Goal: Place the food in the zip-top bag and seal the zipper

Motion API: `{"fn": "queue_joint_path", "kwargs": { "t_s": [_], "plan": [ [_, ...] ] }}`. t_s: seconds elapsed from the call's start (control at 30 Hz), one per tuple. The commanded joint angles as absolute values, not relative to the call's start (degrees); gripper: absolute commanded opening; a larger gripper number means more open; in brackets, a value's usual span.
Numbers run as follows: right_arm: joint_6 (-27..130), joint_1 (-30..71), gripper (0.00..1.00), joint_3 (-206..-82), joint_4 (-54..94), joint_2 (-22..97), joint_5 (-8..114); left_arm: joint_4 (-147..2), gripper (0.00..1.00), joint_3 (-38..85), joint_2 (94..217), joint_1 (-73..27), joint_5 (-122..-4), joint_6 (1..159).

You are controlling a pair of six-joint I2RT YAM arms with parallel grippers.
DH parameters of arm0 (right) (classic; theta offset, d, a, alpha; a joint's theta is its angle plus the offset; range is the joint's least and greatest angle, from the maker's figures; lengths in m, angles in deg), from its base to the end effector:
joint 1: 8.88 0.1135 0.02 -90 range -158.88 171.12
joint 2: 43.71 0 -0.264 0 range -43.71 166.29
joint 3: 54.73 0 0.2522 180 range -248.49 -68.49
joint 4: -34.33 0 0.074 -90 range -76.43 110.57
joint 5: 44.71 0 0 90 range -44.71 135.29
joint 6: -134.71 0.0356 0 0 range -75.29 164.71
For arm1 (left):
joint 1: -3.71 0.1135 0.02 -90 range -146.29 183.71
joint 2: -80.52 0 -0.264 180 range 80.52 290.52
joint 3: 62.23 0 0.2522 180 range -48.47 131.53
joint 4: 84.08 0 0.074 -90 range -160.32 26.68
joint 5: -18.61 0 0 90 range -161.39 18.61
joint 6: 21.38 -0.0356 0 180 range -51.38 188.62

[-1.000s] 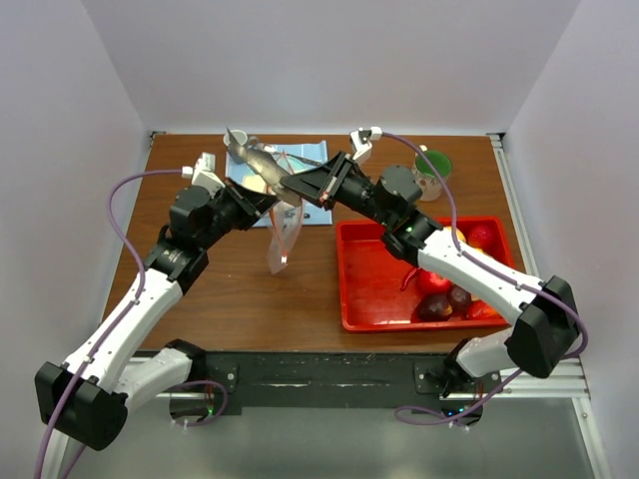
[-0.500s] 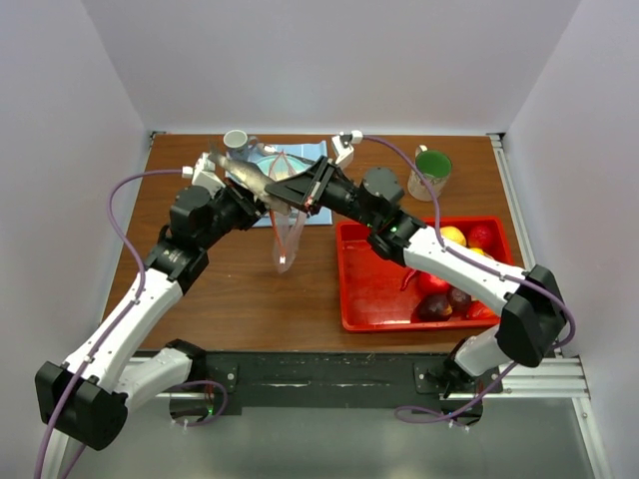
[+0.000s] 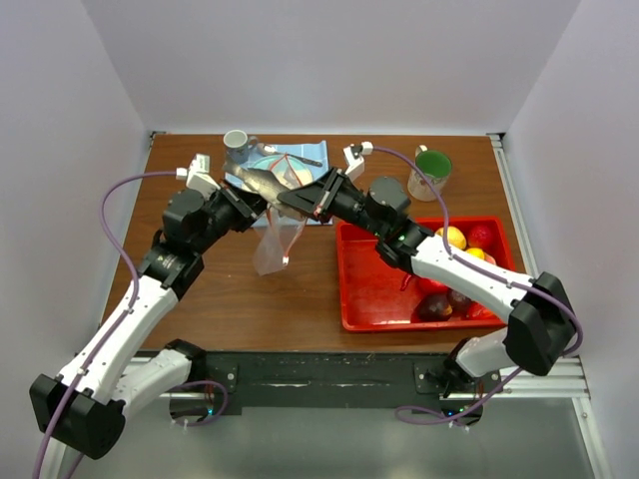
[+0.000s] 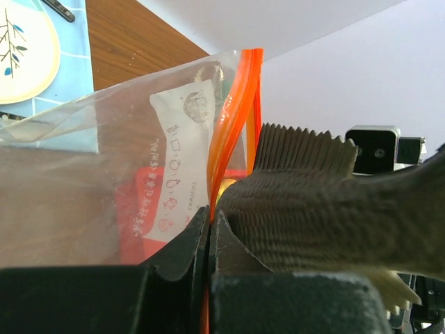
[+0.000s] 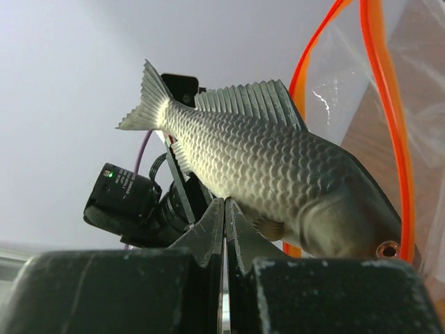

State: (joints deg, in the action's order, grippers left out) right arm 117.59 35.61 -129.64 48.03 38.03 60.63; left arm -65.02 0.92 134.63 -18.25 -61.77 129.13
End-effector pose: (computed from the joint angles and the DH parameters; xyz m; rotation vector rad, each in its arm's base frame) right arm 0.2360 0.2450 0.3577 0.1702 1.7486 1.7950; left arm 0.2034 -0.0884 0.3480 -0.4998 1.8348 -1.1688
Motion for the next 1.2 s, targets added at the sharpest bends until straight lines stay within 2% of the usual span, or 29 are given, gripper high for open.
{"fn": "queue_joint_path", "kwargs": {
  "t_s": [0.0, 0.3, 0.5, 0.57, 0.6, 0.67, 0.7, 0.8, 0.9, 1.0, 1.17],
  "plan": [
    [115.20, 35.24, 0.00, -128.70, 47.99, 35.14, 57.95, -66.89, 0.00, 2.34, 132.82, -18.61, -62.34, 129.18],
    [113.44, 35.15, 0.00, -129.76, 45.71, 34.61, 57.42, -67.15, 0.00, 1.81, 132.55, -18.61, -62.43, 129.27],
    [108.35, 35.15, 0.01, -129.49, 36.05, 31.27, 53.30, -67.24, 0.00, 2.07, 132.81, -18.61, -62.08, 129.26],
    [107.03, 35.15, 0.11, -129.58, 32.18, 30.04, 50.93, -67.33, 0.00, 1.98, 132.81, -18.61, -61.99, 129.44],
    [105.72, 35.06, 0.20, -129.93, 30.60, 29.77, 50.13, -67.41, 0.00, 2.07, 132.73, -18.61, -61.90, 129.44],
    [104.13, 35.15, 0.29, -132.20, 24.46, 30.12, 48.47, -67.50, 0.00, 1.98, 132.81, -18.53, -61.90, 129.53],
    [102.38, 35.15, 0.38, -133.52, 21.91, 30.73, 48.11, -67.50, 0.00, 2.07, 132.81, -18.61, -61.99, 129.53],
    [99.74, 35.24, 0.52, -138.01, 14.43, 32.84, 47.67, -67.07, 0.00, 2.07, 132.99, -18.61, -62.25, 129.44],
    [97.63, 35.33, 0.58, -140.03, 11.17, 33.81, 47.06, -64.88, 0.00, 2.33, 132.99, -18.61, -63.65, 128.48],
    [94.03, 35.41, 0.61, -142.93, 4.94, 34.61, 45.56, -60.41, 0.00, 3.82, 132.29, -18.61, -66.90, 125.41],
    [88.83, 35.33, 0.65, -144.87, -10.70, 31.10, 32.84, -56.17, 0.00, 5.85, 133.60, -18.61, -67.98, 119.78]
  ]
}}
